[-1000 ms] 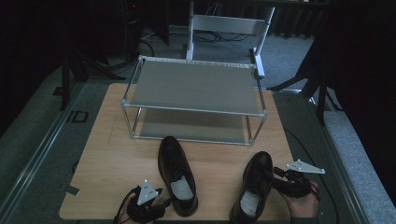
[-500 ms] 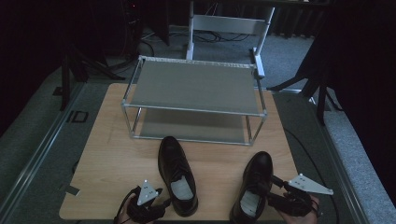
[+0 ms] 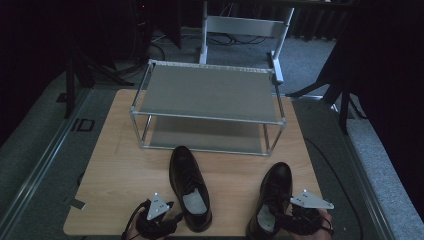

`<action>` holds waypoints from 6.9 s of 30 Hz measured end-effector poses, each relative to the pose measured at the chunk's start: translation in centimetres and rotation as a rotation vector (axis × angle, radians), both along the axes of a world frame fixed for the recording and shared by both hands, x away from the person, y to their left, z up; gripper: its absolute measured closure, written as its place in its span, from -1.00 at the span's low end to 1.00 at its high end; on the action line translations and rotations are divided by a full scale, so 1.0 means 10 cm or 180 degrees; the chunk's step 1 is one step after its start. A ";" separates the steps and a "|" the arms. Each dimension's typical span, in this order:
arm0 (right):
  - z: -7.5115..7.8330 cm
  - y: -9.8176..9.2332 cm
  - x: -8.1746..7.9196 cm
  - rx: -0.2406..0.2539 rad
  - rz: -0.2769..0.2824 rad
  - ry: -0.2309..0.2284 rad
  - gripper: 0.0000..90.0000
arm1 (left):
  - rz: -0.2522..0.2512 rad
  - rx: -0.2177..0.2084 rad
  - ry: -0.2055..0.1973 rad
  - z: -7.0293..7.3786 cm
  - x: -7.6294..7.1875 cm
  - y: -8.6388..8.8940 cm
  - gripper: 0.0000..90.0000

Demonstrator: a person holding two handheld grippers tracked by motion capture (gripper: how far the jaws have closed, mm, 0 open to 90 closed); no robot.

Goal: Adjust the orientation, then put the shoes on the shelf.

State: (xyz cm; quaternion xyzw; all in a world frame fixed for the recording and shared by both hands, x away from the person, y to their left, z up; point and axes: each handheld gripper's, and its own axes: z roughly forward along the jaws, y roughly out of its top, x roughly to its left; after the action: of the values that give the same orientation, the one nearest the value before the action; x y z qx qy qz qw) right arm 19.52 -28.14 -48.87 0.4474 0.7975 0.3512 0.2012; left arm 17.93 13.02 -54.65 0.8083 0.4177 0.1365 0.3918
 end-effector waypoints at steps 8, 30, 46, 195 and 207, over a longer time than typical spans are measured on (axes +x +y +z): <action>-0.07 0.02 0.08 -0.0373 -0.0265 -0.0024 0.21 | -0.0008 -0.0008 0.0008 0.00 0.01 0.00 0.08; 0.03 0.04 0.39 -0.0048 0.0167 -0.0350 0.80 | -0.0007 -0.0050 0.0015 -0.01 0.01 0.02 0.08; -0.08 0.39 0.92 -0.0521 0.0933 -0.0693 0.58 | 0.0000 -0.0060 0.0027 -0.02 0.02 0.02 0.07; 0.32 -0.21 0.62 0.0239 0.0501 -0.0379 0.12 | 0.0632 0.0362 -0.0410 0.18 1.18 0.47 0.03; 0.29 -0.14 0.42 0.0225 0.0549 -0.0233 0.03 | 0.1357 0.0325 -0.0613 0.29 1.54 1.02 -0.04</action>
State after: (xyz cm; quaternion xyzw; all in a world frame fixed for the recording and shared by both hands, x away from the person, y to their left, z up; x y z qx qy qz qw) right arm 23.72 -29.54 -45.97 0.3708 0.8123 0.4112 0.1833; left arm 33.32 23.24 -51.77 0.7038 0.5322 0.3136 0.3508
